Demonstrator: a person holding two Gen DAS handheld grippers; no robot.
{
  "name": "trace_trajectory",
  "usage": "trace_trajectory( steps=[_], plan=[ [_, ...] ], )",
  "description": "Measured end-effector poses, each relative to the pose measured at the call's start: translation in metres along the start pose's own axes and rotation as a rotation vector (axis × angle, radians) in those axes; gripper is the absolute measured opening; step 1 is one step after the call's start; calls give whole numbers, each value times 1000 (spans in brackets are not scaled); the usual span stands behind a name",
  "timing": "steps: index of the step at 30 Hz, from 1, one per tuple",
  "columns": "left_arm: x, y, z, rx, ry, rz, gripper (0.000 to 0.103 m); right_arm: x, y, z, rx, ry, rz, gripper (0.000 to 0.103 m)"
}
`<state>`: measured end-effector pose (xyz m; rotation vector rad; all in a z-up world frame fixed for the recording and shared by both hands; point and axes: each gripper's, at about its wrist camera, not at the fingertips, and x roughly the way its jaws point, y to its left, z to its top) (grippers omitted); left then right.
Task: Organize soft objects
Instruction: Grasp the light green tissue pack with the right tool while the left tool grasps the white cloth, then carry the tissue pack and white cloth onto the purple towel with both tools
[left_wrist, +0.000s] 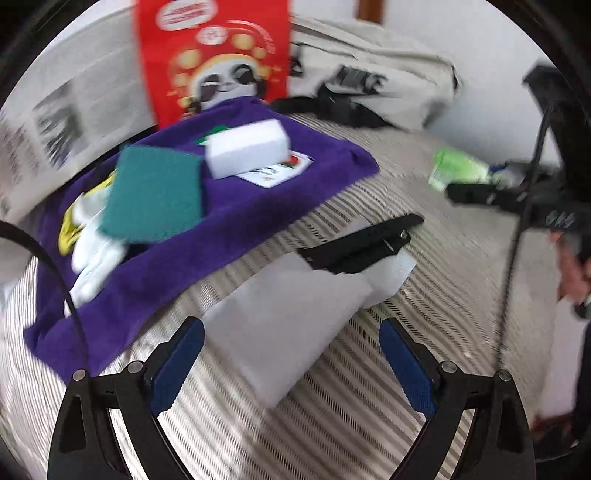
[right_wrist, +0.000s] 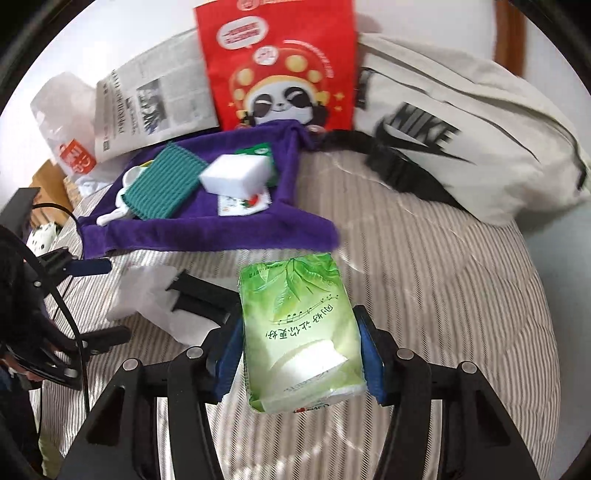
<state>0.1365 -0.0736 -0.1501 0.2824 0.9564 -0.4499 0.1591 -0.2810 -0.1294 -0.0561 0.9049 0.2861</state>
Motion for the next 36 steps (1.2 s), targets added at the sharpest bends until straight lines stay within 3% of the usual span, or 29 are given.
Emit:
trace_trajectory(
  steps=[3, 4, 7, 9, 10, 11, 12, 13, 20, 29, 36],
  plan=[
    [24, -15, 2, 88, 41, 98, 99, -4, -13, -10, 30, 7, -12, 56],
    [23, -15, 3, 83, 7, 103, 100, -3, -17, -12, 34, 12, -16, 56],
    [27, -7, 9, 37, 5, 93, 88, -3, -29, -22, 55, 28, -31, 56],
    [27, 1, 10, -13, 1, 0, 65, -1, -34, -26, 69, 35, -30, 56],
    [24, 3, 10, -30, -16, 16, 43, 0, -36, -27, 74, 38, -30, 56],
    [23, 4, 9, -31, -19, 22, 29, 1, -37, -28, 77, 41, -29, 56],
    [21, 6, 8, -34, -18, 2, 23, 1, -37, -29, 82, 40, -26, 56],
    [19, 8, 6, -41, -13, -20, 8, 1, -37, -29, 85, 39, -20, 56],
    [1, 31, -11, -159, -32, -112, 5, 2, -22, -27, 76, 29, 24, 56],
    [-52, 64, -40, -254, -112, -113, 5, 1, 0, -26, 67, 26, 69, 56],
    [-85, 85, -52, -305, -175, -58, 5, -1, 17, -18, 47, 22, 97, 56]
  ],
)
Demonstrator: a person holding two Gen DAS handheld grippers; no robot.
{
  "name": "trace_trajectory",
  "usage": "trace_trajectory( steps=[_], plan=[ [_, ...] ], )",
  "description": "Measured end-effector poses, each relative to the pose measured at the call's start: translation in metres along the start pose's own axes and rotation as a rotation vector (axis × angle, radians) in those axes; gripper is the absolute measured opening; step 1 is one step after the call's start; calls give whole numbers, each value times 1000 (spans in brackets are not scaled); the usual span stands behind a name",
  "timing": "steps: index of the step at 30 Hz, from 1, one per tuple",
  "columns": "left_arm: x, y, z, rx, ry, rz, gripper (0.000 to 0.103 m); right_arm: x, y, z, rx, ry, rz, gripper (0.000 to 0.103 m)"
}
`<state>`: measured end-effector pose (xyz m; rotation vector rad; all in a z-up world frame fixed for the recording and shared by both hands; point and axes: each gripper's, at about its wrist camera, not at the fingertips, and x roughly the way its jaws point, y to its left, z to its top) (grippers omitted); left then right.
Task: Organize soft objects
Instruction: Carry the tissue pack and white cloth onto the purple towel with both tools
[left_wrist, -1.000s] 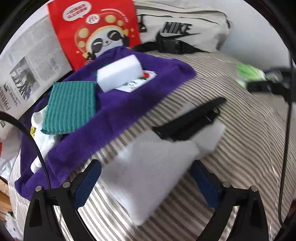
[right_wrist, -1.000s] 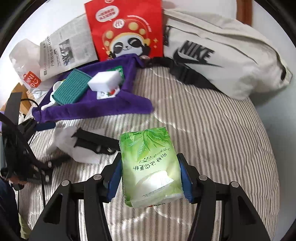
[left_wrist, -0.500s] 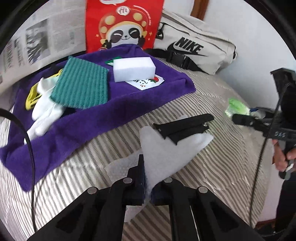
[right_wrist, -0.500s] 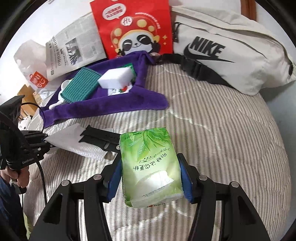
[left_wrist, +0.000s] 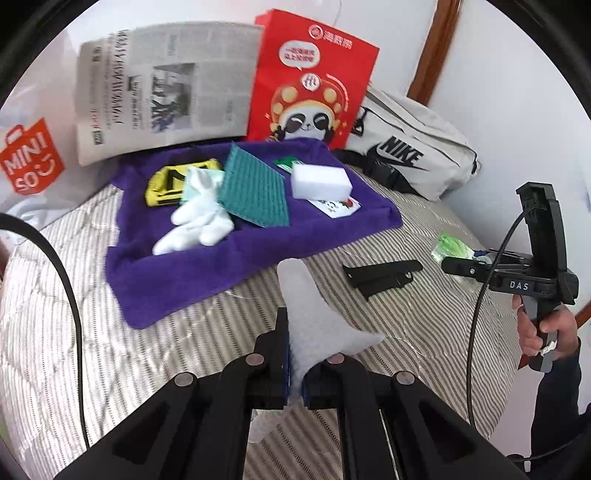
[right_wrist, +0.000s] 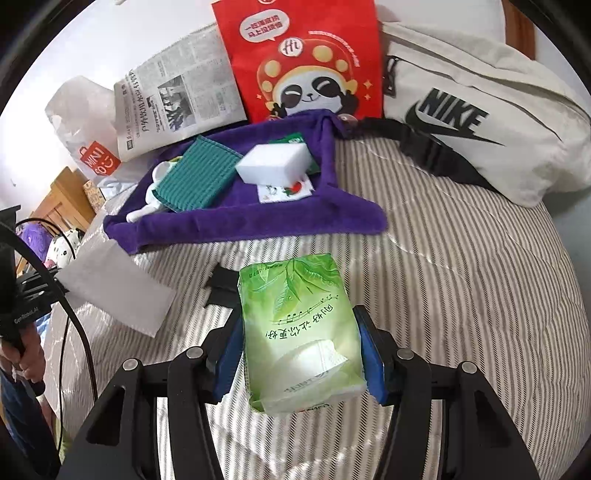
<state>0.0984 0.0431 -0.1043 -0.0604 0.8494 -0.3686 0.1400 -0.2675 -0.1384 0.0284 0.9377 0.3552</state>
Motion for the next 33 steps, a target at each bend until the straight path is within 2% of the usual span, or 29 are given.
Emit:
trace_trajectory(
  steps=[9, 14, 23, 26, 33],
  plan=[
    [-17, 21, 6, -81, -51, 0, 5, 3, 21, 19, -39, -9, 27, 56],
    [-26, 24, 17, -82, -89, -16, 5, 6, 29, 32, -48, -14, 40, 56],
    [-40, 42, 50, -94, -115, 36, 5, 19, 48, 69, -82, -12, 49, 56],
    [-40, 52, 60, -106, -119, 61, 5, 30, 55, 86, -97, 1, 48, 56],
    [-36, 70, 78, -132, -130, 51, 5, 75, 68, 117, -109, 108, 90, 56]
  ],
)
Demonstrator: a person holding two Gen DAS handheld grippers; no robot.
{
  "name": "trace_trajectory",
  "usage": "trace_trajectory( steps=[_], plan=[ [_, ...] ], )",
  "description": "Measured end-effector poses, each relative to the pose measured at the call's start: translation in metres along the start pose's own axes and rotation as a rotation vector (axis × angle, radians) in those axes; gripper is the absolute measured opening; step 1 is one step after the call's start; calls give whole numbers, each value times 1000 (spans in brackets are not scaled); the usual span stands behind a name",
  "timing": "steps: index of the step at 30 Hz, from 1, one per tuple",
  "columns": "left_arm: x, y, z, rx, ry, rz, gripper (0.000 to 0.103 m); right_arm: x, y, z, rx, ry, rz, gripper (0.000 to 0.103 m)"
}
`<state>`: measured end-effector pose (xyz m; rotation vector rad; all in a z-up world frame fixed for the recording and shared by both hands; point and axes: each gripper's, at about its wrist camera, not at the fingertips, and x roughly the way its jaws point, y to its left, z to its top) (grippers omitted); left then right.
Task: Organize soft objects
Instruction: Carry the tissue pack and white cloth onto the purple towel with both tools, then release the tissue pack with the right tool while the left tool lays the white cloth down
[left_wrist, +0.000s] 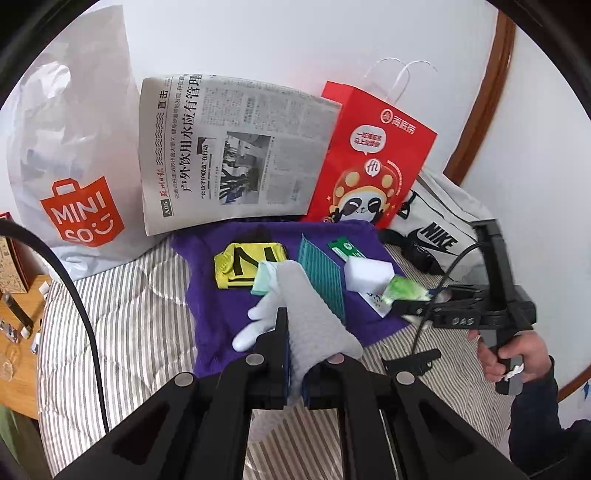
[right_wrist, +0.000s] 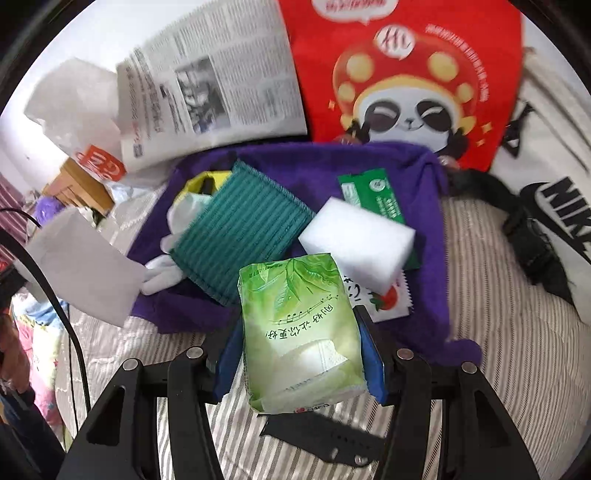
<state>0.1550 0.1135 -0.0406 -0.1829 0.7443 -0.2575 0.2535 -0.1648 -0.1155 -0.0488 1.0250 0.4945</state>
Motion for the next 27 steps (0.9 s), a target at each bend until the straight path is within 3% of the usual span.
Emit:
trace_trajectory(
  steps=[9, 16, 27],
  plan=[
    [22, 19, 11, -21, 21, -13, 5, 43, -9, 12, 32, 98, -22, 56],
    [35, 28, 15, -35, 32, -20, 5, 54, -13, 22, -7, 72, -70, 55],
    [68, 31, 27, 7, 92, 53, 5, 70, -20, 23, -42, 77, -80, 54]
  ],
)
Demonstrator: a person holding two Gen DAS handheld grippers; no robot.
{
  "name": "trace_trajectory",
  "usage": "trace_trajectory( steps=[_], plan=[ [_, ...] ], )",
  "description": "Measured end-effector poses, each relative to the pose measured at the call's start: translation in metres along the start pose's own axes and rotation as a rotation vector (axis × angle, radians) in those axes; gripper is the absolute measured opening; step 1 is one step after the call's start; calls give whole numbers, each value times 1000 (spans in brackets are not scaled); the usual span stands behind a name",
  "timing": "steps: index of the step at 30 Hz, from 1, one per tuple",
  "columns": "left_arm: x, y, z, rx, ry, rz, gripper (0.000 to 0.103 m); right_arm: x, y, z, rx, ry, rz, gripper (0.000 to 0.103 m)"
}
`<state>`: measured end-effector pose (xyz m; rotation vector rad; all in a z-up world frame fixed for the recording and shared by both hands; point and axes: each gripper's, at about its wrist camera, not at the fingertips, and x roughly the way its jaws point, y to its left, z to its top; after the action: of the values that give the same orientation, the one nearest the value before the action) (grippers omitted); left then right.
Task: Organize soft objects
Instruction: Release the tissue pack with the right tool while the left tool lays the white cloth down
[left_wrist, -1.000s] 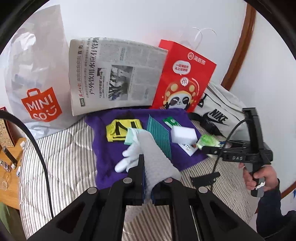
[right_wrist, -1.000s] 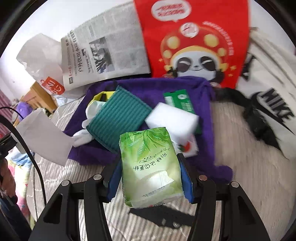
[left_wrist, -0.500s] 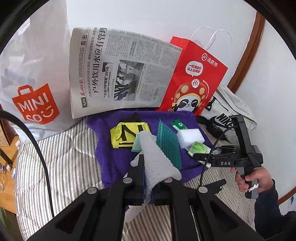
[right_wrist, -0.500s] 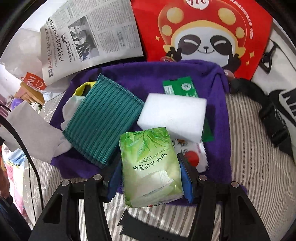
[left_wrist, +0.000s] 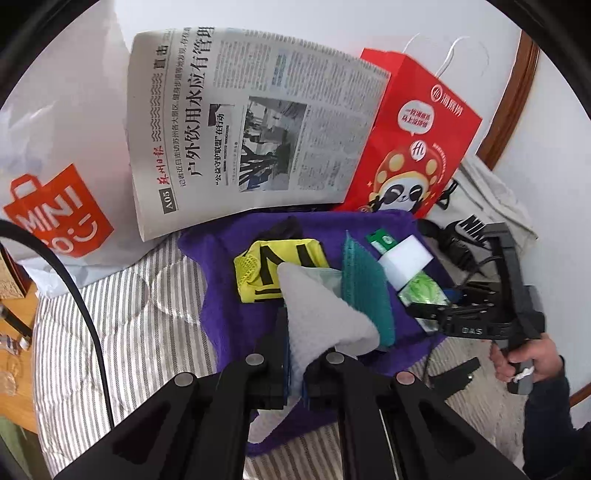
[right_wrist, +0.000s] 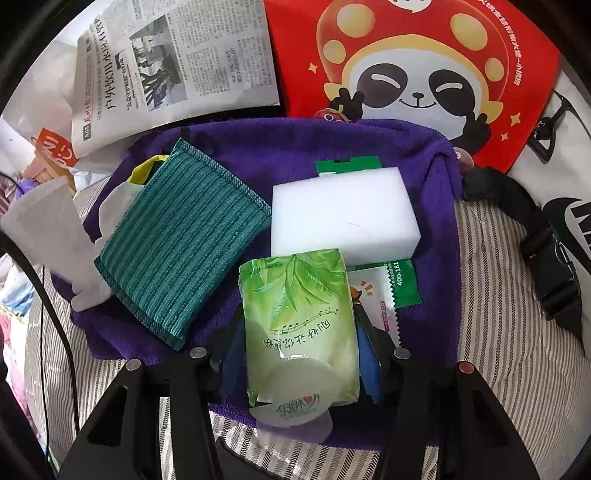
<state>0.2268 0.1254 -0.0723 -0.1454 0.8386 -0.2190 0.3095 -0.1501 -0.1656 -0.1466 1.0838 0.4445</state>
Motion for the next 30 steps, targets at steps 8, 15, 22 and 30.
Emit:
trace_trajectory(
  steps=[8, 15, 22, 30],
  plan=[
    [49, 1, 15, 9, 70, 47, 5, -2, 3, -1, -23, 10, 15, 67],
    [85, -6, 15, 6, 103, 54, 5, -21, 6, -7, -41, -6, 8, 69],
    [91, -15, 10, 36, 128, 66, 9, -37, -1, -16, -22, -31, 6, 70],
    [63, -7, 5, -4, 115, 79, 68, -50, -10, -28, -8, -49, 10, 70]
  ],
)
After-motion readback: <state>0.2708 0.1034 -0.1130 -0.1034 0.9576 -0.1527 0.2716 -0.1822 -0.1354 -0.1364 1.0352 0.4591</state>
